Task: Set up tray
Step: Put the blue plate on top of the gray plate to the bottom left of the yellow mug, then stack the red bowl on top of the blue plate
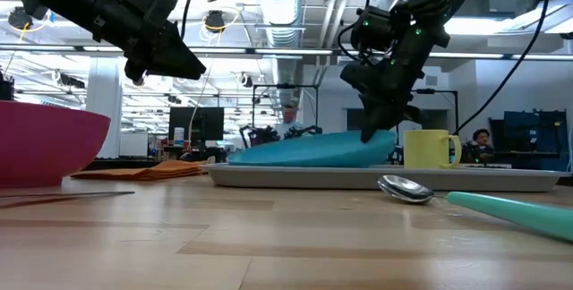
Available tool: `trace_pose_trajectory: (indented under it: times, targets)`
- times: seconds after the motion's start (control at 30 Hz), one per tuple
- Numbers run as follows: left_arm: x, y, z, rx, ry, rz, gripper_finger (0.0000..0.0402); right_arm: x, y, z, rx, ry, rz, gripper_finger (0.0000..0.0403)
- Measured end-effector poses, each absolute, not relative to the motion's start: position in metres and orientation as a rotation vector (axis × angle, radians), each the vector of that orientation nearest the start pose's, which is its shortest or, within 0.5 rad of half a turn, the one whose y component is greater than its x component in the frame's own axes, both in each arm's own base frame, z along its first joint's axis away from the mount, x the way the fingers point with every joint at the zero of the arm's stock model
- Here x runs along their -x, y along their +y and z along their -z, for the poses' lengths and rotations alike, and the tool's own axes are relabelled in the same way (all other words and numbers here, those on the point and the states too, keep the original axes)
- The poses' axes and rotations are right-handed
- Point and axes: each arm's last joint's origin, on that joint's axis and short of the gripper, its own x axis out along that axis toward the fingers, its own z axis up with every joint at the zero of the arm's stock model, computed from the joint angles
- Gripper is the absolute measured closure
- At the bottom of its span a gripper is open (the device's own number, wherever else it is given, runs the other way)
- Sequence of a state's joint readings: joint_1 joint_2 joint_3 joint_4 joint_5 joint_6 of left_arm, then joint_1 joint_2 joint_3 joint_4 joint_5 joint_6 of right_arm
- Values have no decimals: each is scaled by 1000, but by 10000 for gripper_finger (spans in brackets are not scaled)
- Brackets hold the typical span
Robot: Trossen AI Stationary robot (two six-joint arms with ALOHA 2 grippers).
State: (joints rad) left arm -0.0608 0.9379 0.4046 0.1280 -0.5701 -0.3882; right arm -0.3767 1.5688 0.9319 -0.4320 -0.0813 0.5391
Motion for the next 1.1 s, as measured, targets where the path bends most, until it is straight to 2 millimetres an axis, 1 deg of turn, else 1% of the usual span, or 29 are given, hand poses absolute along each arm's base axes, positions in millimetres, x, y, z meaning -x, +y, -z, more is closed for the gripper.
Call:
trace_pose_trajectory:
  times: [0.27, 0.47, 0.57, 0.7, 0.8, 0.97, 1.07, 1.1]
  targets:
    - [-191, 4, -207, 248, 287, -569, 294, -278, -109, -185, -686, 967, 526, 318]
    - [-191, 4, -207, 248, 288, -567, 294, -280, -109, -188, -642, 974, 468, 286]
    - [-191, 4, -207, 248, 289, -566, 294, -286, -110, -198, -645, 941, 443, 268]
    - [-191, 4, -207, 247, 287, -569, 294, -299, -109, -220, -661, 865, 345, 249]
    - [-190, 4, -208, 246, 273, -587, 294, -310, -98, -232, -630, 821, 289, 241]
    - [-188, 0, -211, 242, 270, -552, 294, -324, -65, -240, -570, 803, 176, 236]
    - [-188, -6, -214, 277, 268, -474, 295, -328, -48, -244, -547, 804, 123, 238]
    - [-188, -8, -218, 290, 261, -440, 295, -330, -44, -246, -540, 804, 111, 238]
